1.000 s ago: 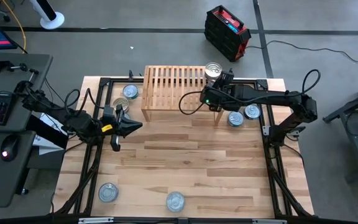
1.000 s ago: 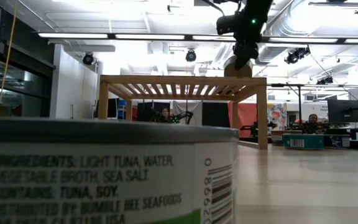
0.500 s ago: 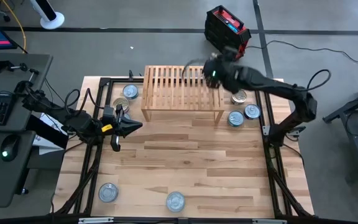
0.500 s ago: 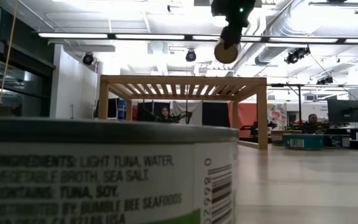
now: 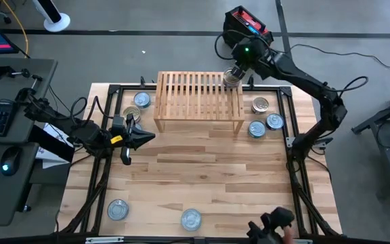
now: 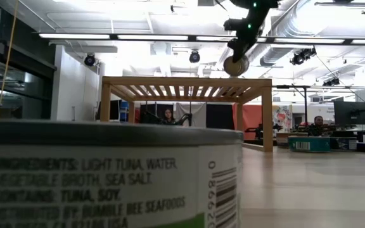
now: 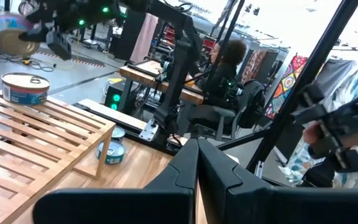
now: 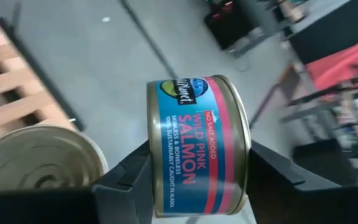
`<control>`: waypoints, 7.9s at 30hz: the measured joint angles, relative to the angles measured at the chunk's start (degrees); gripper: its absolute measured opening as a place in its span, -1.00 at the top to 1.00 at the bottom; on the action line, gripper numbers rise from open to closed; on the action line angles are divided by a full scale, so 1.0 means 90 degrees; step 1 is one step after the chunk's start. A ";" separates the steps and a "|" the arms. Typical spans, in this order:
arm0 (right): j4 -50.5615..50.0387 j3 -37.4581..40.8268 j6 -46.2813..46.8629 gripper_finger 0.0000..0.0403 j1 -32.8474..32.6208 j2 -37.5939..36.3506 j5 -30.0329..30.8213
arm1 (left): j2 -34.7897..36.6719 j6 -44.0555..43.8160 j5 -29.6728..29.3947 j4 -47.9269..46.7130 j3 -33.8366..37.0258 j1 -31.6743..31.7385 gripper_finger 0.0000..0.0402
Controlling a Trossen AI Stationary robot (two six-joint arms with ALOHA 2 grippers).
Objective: Stack canned seafood by type on shelf
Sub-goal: Stack the blue-pink tuna can on top of the other blue-pink tuna can on the shelf
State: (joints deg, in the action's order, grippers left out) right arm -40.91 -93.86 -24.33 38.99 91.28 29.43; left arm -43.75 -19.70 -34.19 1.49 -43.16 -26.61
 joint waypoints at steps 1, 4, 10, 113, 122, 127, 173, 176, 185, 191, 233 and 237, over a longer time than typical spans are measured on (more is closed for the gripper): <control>-0.0043 0.0000 0.0051 0.15 0.0051 0.0057 -0.0192 | 0.0000 -0.0001 0.0002 -0.0002 0.0000 0.0000 1.00; -0.0151 0.0000 0.0131 0.15 0.0161 0.0225 -0.0419 | 0.0000 -0.0004 0.0000 0.0001 0.0000 0.0000 1.00; -0.0046 0.0000 0.0063 0.15 0.0220 0.0425 -0.0663 | 0.0000 -0.0010 -0.0001 0.0001 0.0000 0.0000 1.00; -0.3734 -0.2355 0.0705 0.14 -0.0336 0.1443 -0.0829 | 0.0000 -0.0333 -0.0001 -0.0368 -0.0002 -0.0002 1.00; -0.3906 -0.2351 0.0708 0.14 -0.0443 0.1443 -0.1075 | 0.0000 -0.0347 -0.0001 -0.0368 -0.0002 -0.0002 1.00; -0.3995 -0.2348 0.0704 0.14 -0.0538 0.1443 -0.1207 | 0.0000 -0.0347 -0.0001 -0.0366 -0.0002 -0.0002 1.00; -0.3587 0.0454 0.2379 0.12 -0.4517 -0.0140 0.3661 | 0.0000 -0.0017 -0.0219 -0.0371 -0.0002 0.0000 1.00; -0.2800 0.0454 0.1185 0.12 -0.4131 -0.0140 0.3544 | 0.0000 -0.0019 -0.0222 -0.0371 -0.0002 0.0000 1.00; -0.1737 0.0454 -0.0302 0.11 -0.3513 -0.0133 0.2884 | 0.0000 0.0006 -0.0222 -0.0373 -0.0002 0.0000 1.00; -0.1704 0.0454 -0.0304 0.11 -0.3339 -0.0075 0.2715 | 0.0000 0.0005 -0.0222 -0.0376 -0.0002 0.0000 1.00; -0.1560 0.0454 -0.0472 0.04 -0.2745 0.0224 0.2488 | -0.0002 -0.0184 -0.0215 -0.0742 -0.0002 0.0000 1.00; -0.1501 0.0446 -0.0471 -0.03 -0.2752 0.0222 0.2165 | -0.0002 -0.0187 -0.0215 -0.0738 -0.0002 -0.0002 1.00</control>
State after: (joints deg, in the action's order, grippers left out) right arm -54.43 -89.85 -28.56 14.22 93.27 48.91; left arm -43.76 -21.39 -36.12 -5.15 -43.18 -26.63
